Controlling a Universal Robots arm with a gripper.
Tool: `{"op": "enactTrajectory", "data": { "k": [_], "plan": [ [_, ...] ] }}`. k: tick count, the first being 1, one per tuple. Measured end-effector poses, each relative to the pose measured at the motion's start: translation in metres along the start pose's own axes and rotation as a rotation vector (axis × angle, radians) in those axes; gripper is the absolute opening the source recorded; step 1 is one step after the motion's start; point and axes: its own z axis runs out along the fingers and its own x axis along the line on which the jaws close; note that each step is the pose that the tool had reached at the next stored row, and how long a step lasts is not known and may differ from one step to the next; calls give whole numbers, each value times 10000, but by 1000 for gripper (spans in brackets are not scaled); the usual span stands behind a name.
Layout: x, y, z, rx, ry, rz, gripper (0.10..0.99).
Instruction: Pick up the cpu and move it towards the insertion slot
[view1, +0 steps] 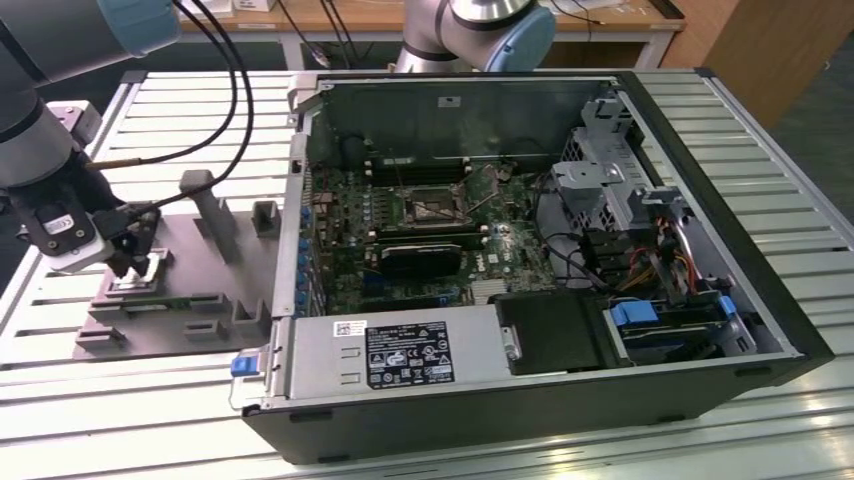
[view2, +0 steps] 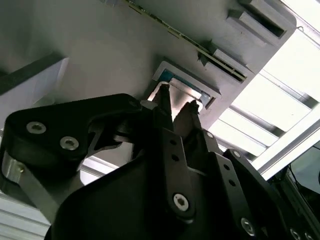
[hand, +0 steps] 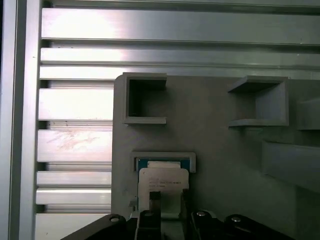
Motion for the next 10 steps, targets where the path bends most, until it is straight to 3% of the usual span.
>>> {"op": "enactTrajectory", "data": {
  "k": [1,2,4,5,7,10],
  "plan": [
    [0,0,0,0,0,0,290],
    [0,0,0,0,0,0,290],
    [0,0,0,0,0,0,408],
    [0,0,0,0,0,0,408],
    [0,0,1,0,0,0,525],
    [0,0,1,0,0,0,588]
  ]
}}
